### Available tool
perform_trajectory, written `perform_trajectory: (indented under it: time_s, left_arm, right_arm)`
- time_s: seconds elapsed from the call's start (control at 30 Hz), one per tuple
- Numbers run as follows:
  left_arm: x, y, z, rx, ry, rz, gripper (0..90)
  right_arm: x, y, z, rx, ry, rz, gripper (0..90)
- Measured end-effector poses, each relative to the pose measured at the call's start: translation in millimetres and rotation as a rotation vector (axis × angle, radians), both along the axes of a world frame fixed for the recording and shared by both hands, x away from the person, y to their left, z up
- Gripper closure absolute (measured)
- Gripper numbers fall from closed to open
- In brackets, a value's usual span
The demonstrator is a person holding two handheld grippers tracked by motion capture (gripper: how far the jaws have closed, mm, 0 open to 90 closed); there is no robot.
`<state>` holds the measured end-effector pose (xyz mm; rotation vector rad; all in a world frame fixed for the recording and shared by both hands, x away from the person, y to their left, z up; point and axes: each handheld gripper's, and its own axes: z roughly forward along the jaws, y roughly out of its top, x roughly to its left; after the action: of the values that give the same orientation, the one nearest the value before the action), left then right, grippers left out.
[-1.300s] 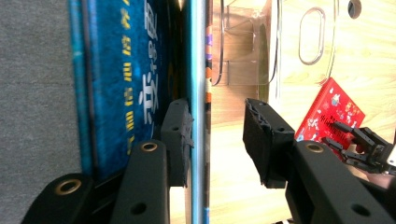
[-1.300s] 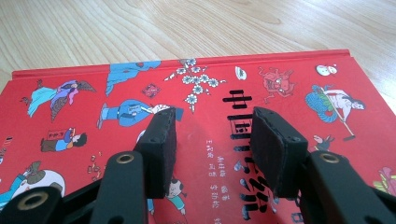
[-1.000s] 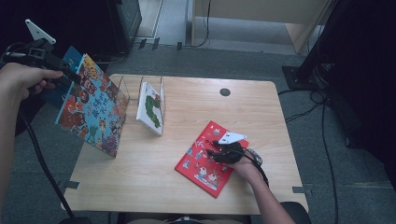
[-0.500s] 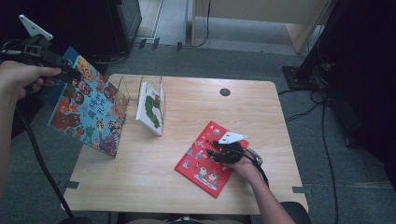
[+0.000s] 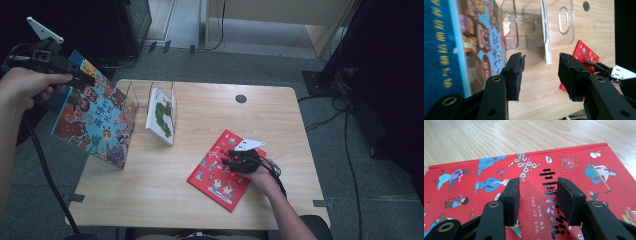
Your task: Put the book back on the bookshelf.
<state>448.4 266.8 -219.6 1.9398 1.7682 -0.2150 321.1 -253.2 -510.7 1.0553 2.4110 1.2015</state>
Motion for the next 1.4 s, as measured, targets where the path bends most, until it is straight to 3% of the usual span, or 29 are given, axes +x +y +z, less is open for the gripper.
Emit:
perform_trajectory:
  time_s: [0.2, 0.33, 0.4, 0.63, 1.03, 1.4]
  left_arm:
    - [-7.1, -9.8, -2.5, -0.036, -0.024, -0.021, 53.9]
    - [-10.6, -15.4, -3.5, -0.032, -0.042, -0.035, 53.5]
    - [-13.0, -18.1, -4.1, -0.055, -0.055, -0.031, 53.1]
    - [-22.6, -30.7, -11.0, -0.083, -0.063, -0.062, 51.2]
    - [-40.1, -52.0, -28.8, -0.107, -0.08, -0.099, 50.2]
    - [-50.1, -78.4, -47.1, -0.173, -0.095, -0.146, 49.7]
  right_arm:
    - [2.6, 1.7, 1.9, -0.006, 0.018, -0.005, 54.8]
    - [4.9, 1.4, 4.3, -0.01, 0.019, -0.004, 55.0]
    - [5.7, 1.5, 5.0, -0.011, 0.019, -0.002, 55.2]
    - [9.4, 1.0, 7.8, -0.009, 0.021, -0.003, 55.2]
    - [14.7, -3.7, 10.4, -0.015, 0.031, -0.007, 55.4]
    - [14.4, -2.4, 10.3, -0.019, 0.032, -0.002, 54.5]
